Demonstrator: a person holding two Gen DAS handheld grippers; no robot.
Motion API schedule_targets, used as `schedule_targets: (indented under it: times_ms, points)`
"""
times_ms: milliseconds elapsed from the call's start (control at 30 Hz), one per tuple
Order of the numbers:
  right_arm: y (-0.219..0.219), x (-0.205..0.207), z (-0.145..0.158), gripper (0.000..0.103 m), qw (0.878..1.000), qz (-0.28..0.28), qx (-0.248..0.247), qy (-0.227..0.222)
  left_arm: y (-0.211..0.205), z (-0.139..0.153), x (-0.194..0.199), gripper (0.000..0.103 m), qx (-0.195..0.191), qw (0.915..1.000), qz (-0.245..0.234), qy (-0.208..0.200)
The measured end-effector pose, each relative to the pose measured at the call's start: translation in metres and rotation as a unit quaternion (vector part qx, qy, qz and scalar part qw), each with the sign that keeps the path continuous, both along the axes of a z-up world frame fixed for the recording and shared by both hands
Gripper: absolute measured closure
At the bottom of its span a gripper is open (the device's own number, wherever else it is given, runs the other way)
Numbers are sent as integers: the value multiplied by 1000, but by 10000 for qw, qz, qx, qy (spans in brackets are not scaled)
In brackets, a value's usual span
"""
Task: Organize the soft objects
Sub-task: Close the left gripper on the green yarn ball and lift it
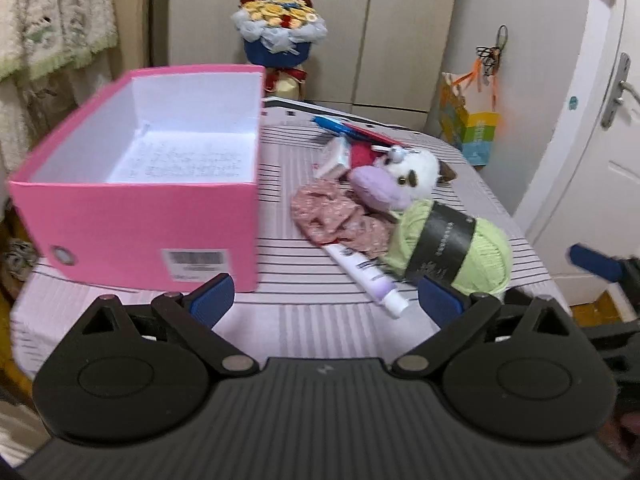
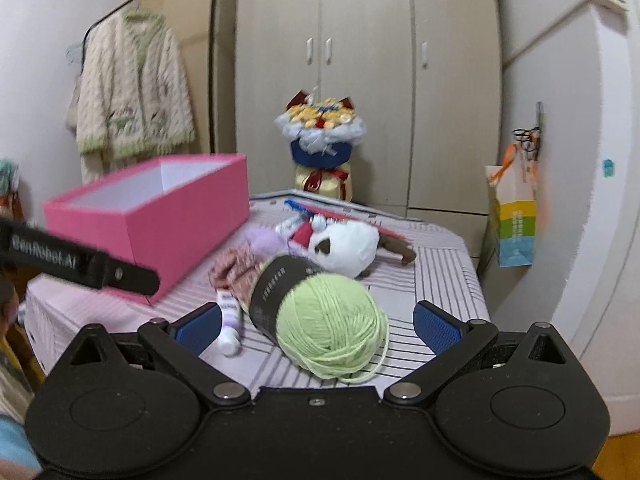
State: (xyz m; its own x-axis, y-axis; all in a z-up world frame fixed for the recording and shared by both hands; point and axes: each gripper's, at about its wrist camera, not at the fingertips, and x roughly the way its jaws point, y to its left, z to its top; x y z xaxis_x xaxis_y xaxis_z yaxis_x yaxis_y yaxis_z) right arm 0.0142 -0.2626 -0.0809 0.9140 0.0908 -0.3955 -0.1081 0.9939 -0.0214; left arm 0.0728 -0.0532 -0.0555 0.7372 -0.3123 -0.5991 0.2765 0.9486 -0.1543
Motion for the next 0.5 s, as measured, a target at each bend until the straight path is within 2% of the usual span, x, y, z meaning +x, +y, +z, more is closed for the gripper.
schedule_targets:
  times_ms: [133, 333, 400, 500]
  points:
    - [-10, 15, -14, 0, 9997, 157, -79, 169, -10, -10, 13, 3, -442, 9987, -255, 40]
    - [-17, 34, -24, 0, 9972, 633, -306, 258, -37, -20, 30, 3, -778, 9948, -663, 40]
    - [-17, 40, -30, 0, 9957, 826, -335, 246, -43, -25, 38, 4, -1130, 9903, -782, 218]
    - [-21, 49, -39, 0, 9960, 816, -140, 334, -51, -35, 51, 5, -1638, 9802, -894, 663]
